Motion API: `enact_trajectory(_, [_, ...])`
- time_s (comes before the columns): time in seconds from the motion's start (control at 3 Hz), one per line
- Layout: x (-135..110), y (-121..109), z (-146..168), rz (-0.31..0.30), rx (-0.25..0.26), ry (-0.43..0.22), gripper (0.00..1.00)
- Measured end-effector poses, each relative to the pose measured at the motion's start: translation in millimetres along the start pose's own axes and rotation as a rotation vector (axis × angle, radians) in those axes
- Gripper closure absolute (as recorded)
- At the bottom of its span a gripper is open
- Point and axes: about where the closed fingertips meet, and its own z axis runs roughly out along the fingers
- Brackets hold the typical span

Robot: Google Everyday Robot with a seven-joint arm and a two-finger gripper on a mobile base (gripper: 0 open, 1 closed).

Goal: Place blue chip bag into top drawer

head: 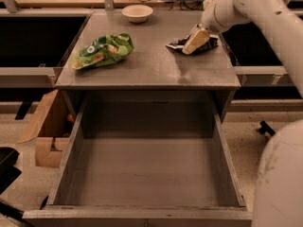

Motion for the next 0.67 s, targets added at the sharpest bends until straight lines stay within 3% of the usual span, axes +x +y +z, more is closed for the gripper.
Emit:
enact_trajectory(0.33, [0.5, -7.7, 39.5, 0.029, -0.005, -0.002, 0.00])
enact_trajectory(0.67, [25.5, -7.0, 63.2, 0.044, -0.011, 0.123, 0.25])
